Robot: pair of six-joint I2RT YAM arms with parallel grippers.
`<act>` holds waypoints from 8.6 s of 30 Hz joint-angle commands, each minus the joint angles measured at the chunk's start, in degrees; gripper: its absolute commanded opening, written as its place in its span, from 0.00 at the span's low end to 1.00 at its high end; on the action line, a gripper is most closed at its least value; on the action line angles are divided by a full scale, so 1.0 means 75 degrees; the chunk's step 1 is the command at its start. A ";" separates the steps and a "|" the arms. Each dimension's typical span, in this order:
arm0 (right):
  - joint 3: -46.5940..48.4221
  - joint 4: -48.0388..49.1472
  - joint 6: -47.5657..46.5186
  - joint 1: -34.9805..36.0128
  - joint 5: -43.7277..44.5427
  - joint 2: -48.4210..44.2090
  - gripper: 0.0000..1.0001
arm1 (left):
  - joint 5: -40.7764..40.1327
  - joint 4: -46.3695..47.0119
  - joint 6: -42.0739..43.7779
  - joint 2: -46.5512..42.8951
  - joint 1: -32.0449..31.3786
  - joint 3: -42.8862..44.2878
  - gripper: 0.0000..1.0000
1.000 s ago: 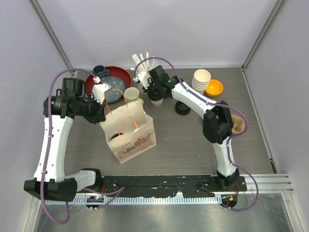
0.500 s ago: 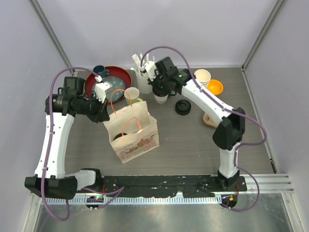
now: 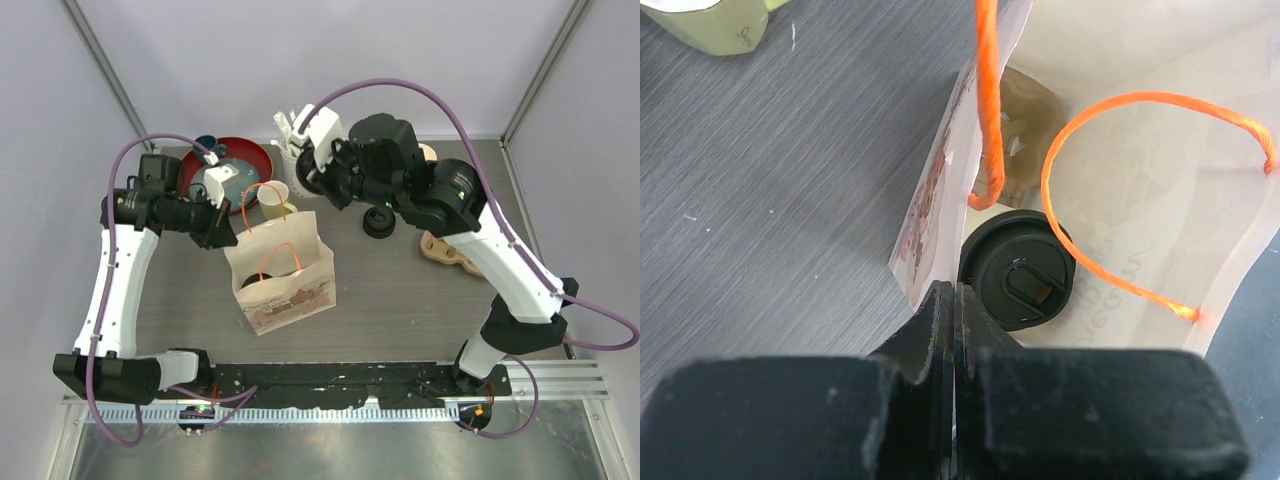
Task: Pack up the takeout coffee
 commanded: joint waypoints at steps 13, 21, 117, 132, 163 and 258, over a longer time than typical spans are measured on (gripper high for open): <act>0.0202 -0.1437 0.0337 0.1371 -0.1097 0.0738 0.01 | 0.0382 0.0269 0.0291 -0.0015 -0.0098 0.0009 0.00; -0.0183 -0.1532 0.0091 0.1359 -0.0780 0.1489 0.01 | 0.0487 0.0304 0.0303 -0.0039 -0.0110 -0.0014 0.00; -0.5201 0.2196 0.0255 0.0703 -0.1999 -0.0690 0.70 | 0.0453 0.0831 0.0010 -0.0180 -0.0099 -0.0225 0.00; -0.4861 0.2792 0.0196 0.0714 -0.1905 -0.1311 0.72 | 0.0465 0.0843 -0.0002 -0.0109 -0.0145 -0.0202 0.00; -0.4907 0.4187 0.0899 0.0714 -0.1379 -0.2612 0.76 | 0.0418 0.0984 -0.0178 -0.0039 -0.0169 -0.0155 0.16; -0.2821 0.6731 0.1708 -0.3997 -0.2983 0.2427 0.47 | -0.2219 0.4570 -0.4197 0.7379 -0.0790 0.6337 0.38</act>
